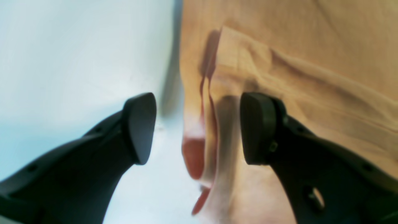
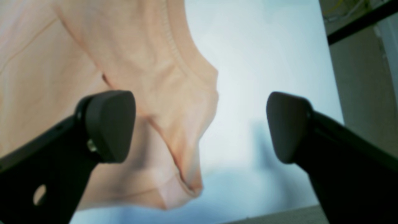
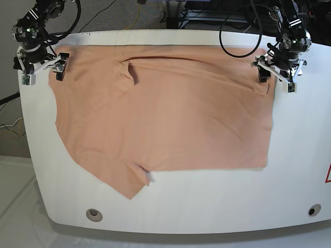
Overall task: Fold the T-shirt properly
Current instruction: 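Release the shoulder edge and move both grippers to the shirt's side edges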
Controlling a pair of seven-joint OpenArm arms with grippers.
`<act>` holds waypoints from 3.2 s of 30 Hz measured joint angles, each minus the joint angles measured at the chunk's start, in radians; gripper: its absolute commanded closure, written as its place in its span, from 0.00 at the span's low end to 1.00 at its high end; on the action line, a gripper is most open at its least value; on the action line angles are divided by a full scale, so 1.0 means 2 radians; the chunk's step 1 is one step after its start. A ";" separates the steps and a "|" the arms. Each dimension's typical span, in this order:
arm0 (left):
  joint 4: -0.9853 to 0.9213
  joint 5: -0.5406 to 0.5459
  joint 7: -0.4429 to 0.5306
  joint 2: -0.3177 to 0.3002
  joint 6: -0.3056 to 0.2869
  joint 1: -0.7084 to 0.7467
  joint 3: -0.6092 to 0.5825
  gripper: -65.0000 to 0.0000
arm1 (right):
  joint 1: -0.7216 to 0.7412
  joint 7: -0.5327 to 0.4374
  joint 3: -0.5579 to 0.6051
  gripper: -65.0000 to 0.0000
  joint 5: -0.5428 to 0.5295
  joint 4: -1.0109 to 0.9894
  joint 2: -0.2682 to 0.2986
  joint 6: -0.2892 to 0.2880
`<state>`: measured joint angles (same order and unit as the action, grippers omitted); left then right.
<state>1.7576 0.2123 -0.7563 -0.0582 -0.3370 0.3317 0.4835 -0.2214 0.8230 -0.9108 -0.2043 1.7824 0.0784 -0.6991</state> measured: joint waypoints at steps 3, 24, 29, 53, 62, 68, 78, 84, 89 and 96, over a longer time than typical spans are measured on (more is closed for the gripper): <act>0.004 0.001 0.003 -0.001 0.000 -0.016 0.000 0.38 | 0.009 0.000 0.000 0.00 -0.001 0.000 0.002 0.000; -0.004 -0.001 0.004 -0.050 0.014 -0.108 0.001 0.38 | 0.097 0.034 0.004 0.00 0.000 0.005 0.031 0.000; -0.034 -0.001 0.004 -0.071 0.020 -0.142 0.000 0.38 | 0.134 0.035 0.028 0.00 0.002 -0.020 0.051 0.004; -0.223 0.001 0.065 -0.116 0.022 -0.263 -0.060 0.38 | 0.292 -0.032 0.177 0.00 0.003 -0.306 0.138 0.001; -0.285 -0.001 0.092 -0.116 0.022 -0.278 -0.097 0.38 | 0.323 -0.113 0.244 0.00 0.006 -0.407 0.163 0.032; -0.318 -0.013 0.113 -0.115 0.020 -0.298 -0.101 0.38 | 0.361 -0.161 0.282 0.00 0.006 -0.483 0.176 0.041; -0.321 -0.039 0.114 -0.114 0.022 -0.303 -0.099 0.38 | 0.417 -0.260 0.343 0.00 0.003 -0.614 0.191 0.057; -0.321 -0.039 0.113 -0.114 0.022 -0.303 -0.099 0.38 | 0.444 -0.340 0.386 0.00 0.003 -0.690 0.192 0.061; -0.321 -0.039 0.113 -0.114 0.022 -0.300 -0.099 0.38 | 0.464 -0.388 0.424 0.00 0.003 -0.742 0.190 0.060; -0.321 -0.039 0.113 -0.114 0.022 -0.300 -0.098 0.38 | 0.470 -0.422 0.448 0.00 0.003 -0.774 0.191 0.060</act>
<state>1.1160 0.1345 -0.5301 -0.2863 -0.2924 -0.2687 0.2874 0.7189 -0.0204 -0.0139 -0.1978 0.2337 0.4599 -0.5793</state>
